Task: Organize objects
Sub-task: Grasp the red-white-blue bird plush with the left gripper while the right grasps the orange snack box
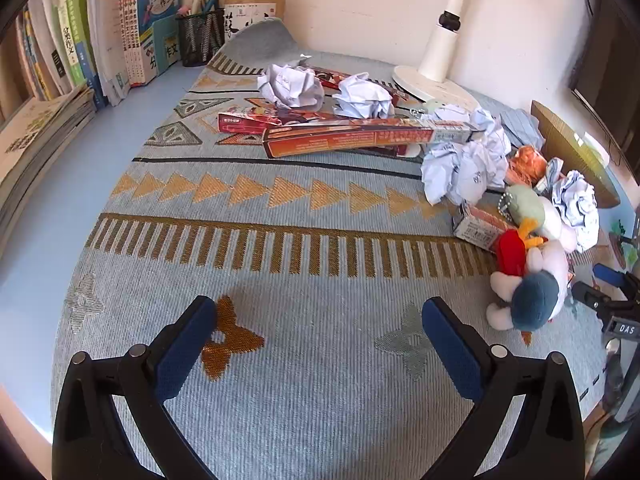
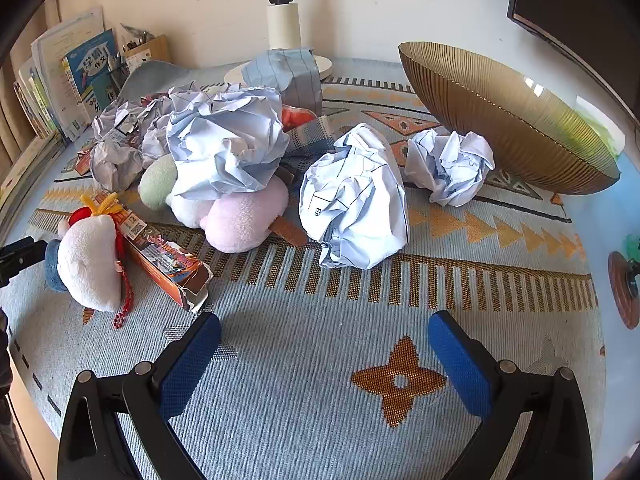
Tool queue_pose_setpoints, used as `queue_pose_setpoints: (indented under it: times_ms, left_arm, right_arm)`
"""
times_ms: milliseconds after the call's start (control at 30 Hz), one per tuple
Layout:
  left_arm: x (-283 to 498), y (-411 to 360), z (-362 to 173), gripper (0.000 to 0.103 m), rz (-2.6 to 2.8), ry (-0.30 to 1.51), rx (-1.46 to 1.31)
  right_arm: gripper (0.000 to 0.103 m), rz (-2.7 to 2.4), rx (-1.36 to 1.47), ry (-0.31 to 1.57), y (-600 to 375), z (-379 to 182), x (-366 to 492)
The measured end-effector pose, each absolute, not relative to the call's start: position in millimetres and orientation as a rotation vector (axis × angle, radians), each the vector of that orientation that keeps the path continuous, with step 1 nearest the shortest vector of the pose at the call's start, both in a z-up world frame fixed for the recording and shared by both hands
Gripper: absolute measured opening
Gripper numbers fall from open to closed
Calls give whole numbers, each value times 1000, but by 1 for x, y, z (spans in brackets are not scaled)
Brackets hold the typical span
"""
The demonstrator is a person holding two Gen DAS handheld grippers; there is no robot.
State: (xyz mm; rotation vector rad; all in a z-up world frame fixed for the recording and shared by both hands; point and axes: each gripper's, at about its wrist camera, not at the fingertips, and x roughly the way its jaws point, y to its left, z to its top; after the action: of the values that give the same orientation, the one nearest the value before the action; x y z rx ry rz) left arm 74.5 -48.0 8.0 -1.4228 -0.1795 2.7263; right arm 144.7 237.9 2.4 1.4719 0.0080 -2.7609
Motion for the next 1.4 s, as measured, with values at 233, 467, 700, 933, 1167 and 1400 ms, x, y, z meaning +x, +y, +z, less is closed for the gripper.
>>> queue_pose_setpoints:
  times_ms: [233, 467, 700, 933, 1167, 1400]
  left_arm:
    - [88, -15, 18, 102, 2557, -236, -1251]
    - [82, 60, 26, 102, 2447, -96, -1211]
    - [78, 84, 15, 66, 2367, -53, -1266]
    - [88, 38, 25, 61, 2407, -211, -1213]
    - [83, -18, 36, 61, 2606, -276, -1219]
    - [80, -34, 20, 61, 2629, -343, -1239]
  right_arm:
    - [103, -2764, 1463, 7, 237, 4, 147]
    - [96, -2734, 1426, 43, 231, 8, 148]
    - [80, -2576, 1342, 198, 187, 12, 148]
    - [45, -2512, 1343, 159, 163, 14, 117]
    - [27, -2331, 1314, 201, 119, 13, 165]
    - [63, -2352, 1295, 126, 114, 17, 145]
